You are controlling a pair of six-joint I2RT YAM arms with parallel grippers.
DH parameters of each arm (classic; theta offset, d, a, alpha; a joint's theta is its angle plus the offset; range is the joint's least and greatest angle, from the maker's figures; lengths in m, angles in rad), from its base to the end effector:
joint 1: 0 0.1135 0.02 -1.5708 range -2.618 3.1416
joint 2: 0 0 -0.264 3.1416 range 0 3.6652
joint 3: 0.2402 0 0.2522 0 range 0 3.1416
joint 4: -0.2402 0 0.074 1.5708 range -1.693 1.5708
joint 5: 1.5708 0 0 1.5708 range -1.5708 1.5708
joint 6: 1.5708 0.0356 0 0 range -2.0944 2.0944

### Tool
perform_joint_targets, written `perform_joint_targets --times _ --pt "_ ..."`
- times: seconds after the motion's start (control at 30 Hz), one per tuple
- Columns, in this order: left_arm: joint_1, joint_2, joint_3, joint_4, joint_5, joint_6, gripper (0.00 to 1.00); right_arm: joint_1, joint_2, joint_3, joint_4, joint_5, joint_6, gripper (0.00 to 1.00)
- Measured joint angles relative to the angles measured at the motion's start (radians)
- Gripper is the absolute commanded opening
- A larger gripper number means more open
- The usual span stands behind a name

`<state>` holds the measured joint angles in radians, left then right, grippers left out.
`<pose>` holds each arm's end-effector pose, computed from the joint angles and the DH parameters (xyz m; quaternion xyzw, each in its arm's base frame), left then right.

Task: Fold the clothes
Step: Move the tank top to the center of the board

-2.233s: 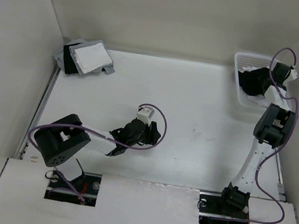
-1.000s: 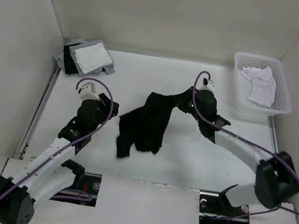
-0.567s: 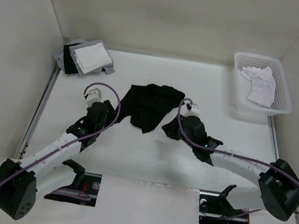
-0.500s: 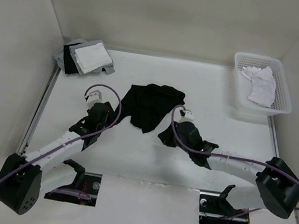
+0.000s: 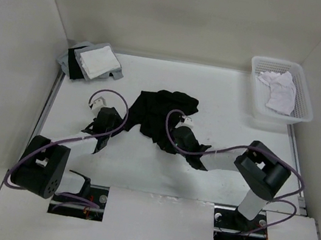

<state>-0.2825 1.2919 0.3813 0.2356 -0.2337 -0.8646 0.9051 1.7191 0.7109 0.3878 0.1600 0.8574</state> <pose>0.2229 -0.0561 0.1427 -0.3052 0.8431 -0.1451 0.4183 0.2078 0.2554 0.1359 0.0154 0.8870 0.3067 0.3450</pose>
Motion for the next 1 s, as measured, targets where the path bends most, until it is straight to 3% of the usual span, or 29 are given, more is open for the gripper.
perform_joint_targets --times 0.17,0.37,0.4,0.53,0.57,0.67,0.8,1.0 --pt "0.014 0.047 0.000 0.070 0.011 -0.011 0.34 -0.072 0.071 0.040 0.047 -0.005 0.032 0.01" --pt "0.014 0.075 -0.001 0.093 0.045 -0.019 0.11 -0.161 0.027 -0.013 0.053 0.032 0.063 0.00" --pt "0.014 0.075 -0.001 0.093 0.050 -0.020 0.10 -0.174 -0.004 -0.041 0.049 0.045 0.064 0.02" --pt "0.008 0.048 -0.018 0.093 0.073 -0.022 0.09 -0.225 -0.119 -0.108 0.005 0.091 0.066 0.34" --pt "0.003 0.035 -0.025 0.092 0.075 -0.023 0.08 -0.230 -0.136 -0.108 -0.014 0.102 0.064 0.36" --pt "-0.015 -0.014 -0.053 0.092 0.082 -0.023 0.08 -0.187 -0.180 -0.107 -0.076 0.146 0.055 0.42" --pt "-0.034 -0.068 -0.090 0.091 0.099 -0.028 0.07 0.002 -0.227 -0.077 -0.194 0.238 0.064 0.44" --pt "-0.039 -0.134 -0.121 0.090 0.115 -0.029 0.07 0.119 -0.145 0.043 -0.217 0.250 0.090 0.46"
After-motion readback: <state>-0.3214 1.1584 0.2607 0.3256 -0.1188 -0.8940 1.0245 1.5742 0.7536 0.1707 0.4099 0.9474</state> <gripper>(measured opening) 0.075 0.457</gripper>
